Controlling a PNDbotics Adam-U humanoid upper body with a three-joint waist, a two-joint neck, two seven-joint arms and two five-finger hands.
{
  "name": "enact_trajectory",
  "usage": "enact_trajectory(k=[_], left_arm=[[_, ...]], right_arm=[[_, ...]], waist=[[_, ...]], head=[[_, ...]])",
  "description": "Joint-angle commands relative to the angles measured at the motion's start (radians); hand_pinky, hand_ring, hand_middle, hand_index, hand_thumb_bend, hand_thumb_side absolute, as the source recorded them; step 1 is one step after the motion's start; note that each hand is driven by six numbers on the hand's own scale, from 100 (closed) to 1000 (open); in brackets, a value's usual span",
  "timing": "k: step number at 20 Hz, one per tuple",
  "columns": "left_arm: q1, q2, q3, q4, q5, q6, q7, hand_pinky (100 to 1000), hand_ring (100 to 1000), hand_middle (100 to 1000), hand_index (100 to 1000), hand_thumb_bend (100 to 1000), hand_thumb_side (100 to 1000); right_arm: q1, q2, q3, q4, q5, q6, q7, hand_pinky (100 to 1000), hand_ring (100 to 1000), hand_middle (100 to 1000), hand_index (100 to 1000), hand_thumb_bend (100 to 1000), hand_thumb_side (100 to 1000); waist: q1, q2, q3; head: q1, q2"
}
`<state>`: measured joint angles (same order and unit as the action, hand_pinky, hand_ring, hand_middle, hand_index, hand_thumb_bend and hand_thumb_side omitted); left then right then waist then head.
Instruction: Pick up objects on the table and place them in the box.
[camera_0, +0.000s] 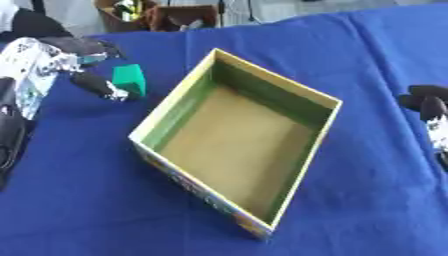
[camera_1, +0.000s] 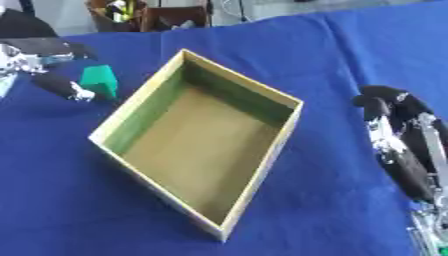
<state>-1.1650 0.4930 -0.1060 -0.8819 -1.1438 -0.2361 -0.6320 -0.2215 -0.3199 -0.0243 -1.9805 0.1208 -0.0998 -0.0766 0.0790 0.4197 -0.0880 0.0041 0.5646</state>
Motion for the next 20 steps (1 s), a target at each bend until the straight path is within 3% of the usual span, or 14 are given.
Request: enact_trajectory(k=[1,13,17,18,20], left_arm=[[-0.029,0.04,0.019,-0.002,-0.017,0.009,0.01,858,928,995,1000,560,756],[-0.037,0.043,0.029,0.024,0.016,0.009,-0.046,828,903,956,1000,493,727],[-0.034,0.04,0.033,0.022,0.051,0.014,-0.047,795,863,890,1000,476,716],[-0.035,0.04,0.033,0.019,0.057,0.014,-0.04,748,807,806,950,414,686],[-0.035,0.038,0.034,0.009,0.069,0.012,0.0,709,774,772,917,363,668]], right_arm=[[-0.014,-0.004,0.001,-0.019,-0.008,-0.002,0.005,838,771,602,764,100,685],[-0.022,0.008,0.0,-0.019,-0.003,0.008,0.002,837,769,597,758,100,659],[-0.021,0.012,0.001,-0.019,0.002,0.017,-0.002,838,768,596,757,100,655],[-0.021,0.013,0.001,-0.019,0.003,0.02,-0.002,839,766,594,756,100,649],[-0.023,0.015,0.001,-0.019,0.005,0.026,-0.004,839,765,594,755,100,648]], waist=[[-0.002,-0.015,-0.005],[0.002,0.009,-0.015],[0.004,0.013,-0.018],[0.005,0.014,-0.019],[0.006,0.015,-0.019]], head=[[0.011,-0.022],[0.018,-0.038],[0.018,-0.039],[0.018,-0.04],[0.017,-0.04]])
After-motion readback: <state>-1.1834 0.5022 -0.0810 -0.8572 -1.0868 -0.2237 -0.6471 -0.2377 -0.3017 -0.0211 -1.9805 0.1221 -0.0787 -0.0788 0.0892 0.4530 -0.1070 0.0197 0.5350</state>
